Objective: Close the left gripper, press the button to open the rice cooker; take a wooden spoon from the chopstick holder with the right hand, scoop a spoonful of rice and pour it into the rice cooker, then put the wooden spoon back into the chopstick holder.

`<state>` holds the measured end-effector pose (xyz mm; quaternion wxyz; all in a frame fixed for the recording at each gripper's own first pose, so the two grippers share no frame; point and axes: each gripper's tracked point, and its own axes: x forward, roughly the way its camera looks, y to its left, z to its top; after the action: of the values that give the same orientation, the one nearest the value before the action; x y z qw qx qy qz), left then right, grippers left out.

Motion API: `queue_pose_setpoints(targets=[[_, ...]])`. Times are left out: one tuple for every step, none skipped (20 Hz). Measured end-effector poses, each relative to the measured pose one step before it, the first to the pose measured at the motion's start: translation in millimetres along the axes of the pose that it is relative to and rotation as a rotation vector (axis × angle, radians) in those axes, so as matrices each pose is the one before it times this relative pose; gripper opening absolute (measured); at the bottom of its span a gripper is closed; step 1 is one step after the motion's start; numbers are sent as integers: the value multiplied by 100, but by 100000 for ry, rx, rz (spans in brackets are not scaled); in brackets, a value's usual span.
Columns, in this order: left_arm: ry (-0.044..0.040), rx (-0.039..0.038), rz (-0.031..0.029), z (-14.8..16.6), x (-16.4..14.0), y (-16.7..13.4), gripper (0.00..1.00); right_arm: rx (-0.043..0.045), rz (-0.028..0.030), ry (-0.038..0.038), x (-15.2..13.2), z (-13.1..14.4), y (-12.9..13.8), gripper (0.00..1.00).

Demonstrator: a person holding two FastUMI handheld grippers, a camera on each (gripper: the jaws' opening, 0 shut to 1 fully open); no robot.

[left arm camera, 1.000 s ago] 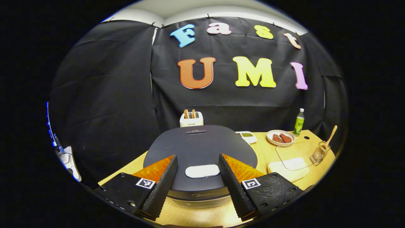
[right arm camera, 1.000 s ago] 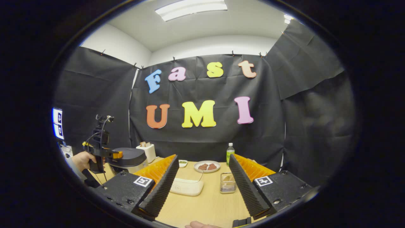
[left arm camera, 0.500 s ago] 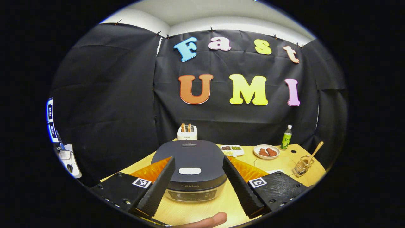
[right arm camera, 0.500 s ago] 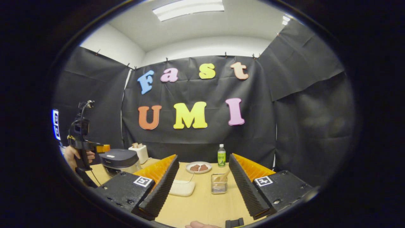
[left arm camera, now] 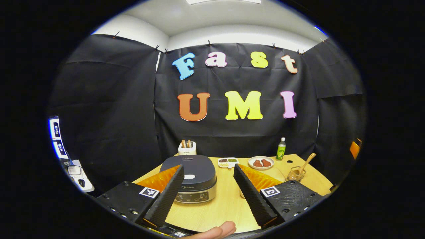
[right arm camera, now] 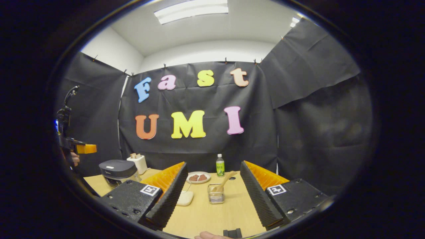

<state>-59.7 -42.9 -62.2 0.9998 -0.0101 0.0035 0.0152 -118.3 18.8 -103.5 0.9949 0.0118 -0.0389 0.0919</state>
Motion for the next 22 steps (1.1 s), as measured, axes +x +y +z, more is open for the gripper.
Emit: queue_pose_setpoints(targets=[[-2262, -769, -1822, 549, -955, -532, 95, -252, -265, -12, -229, 211, -201, 100], [-1845, -1937, -1787, 381, -937, -639, 96, -121, -189, -37, -166, 127, -84, 100], [-1330, -2572, -2240, 285, -953, -839, 96, -40, -56, -329, -207, 287, -17, 100], [17, -780, -3020, -234, -956, -864, 96, -480, 367, -382, -149, 238, 109, 100], [-578, 949, -1138, -175, -1040, -255, 96, -952, 216, -412, -105, 262, 67, 100], [-1967, 1321, 1776, 252, -682, 324, 96, -1228, -250, 14, 15, 81, -64, 100], [-1770, 1386, 965, 473, -310, 384, 96, -1012, -572, -33, -87, 128, -114, 100], [-1482, 1426, 101, 298, -388, -17, 95, -886, -421, -72, -151, 184, 76, 100], [-349, 1120, -311, -69, -250, -380, 95, -812, -161, 264, -177, 62, 94, 100], [421, 541, -582, -222, -249, -164, 95, -588, -113, 198, -182, -8, 151, 100], [-83, 495, -500, -145, -232, -174, 95, -354, -312, 350, -141, 70, 137, 100], [32, 314, -500, -58, -31, -38, 96, 773, 525, 1754, -152, -270, 454, 100], [-248, -376, -279, -118, 173, 39, 96, 1593, 796, 2400, -177, -321, 623, 100], [336, -595, -377, -301, 108, -82, 95, 977, 504, 391, -7, 163, 384, 100], [990, 432, -802, -606, 134, -180, 95, 52, -52, -684, -67, 350, 160, 100], [743, 1174, 134, -428, 19, 173, 95, -536, -115, -371, -121, 35, 111, 100], [558, 892, 1102, -339, 154, 289, 95, -632, -528, -232, -93, 239, -43, 100], [897, 337, 1643, -477, 132, 394, 96, -499, -1765, 246, -156, 172, -258, 100], [708, -265, 1431, -247, 80, 287, 96, -972, -2030, 1416, -107, 18, -367, 100], [831, -753, -159, -424, -49, -298, 95, 55, -2705, 1178, -152, 51, -395, 100], [722, -1565, -1283, -229, -5, -361, 96, 190, -1745, -192, -143, 347, -227, 100], [91, -1428, -783, 47, 145, -88, 96, 189, -874, -1381, -79, 661, 38, 100]])
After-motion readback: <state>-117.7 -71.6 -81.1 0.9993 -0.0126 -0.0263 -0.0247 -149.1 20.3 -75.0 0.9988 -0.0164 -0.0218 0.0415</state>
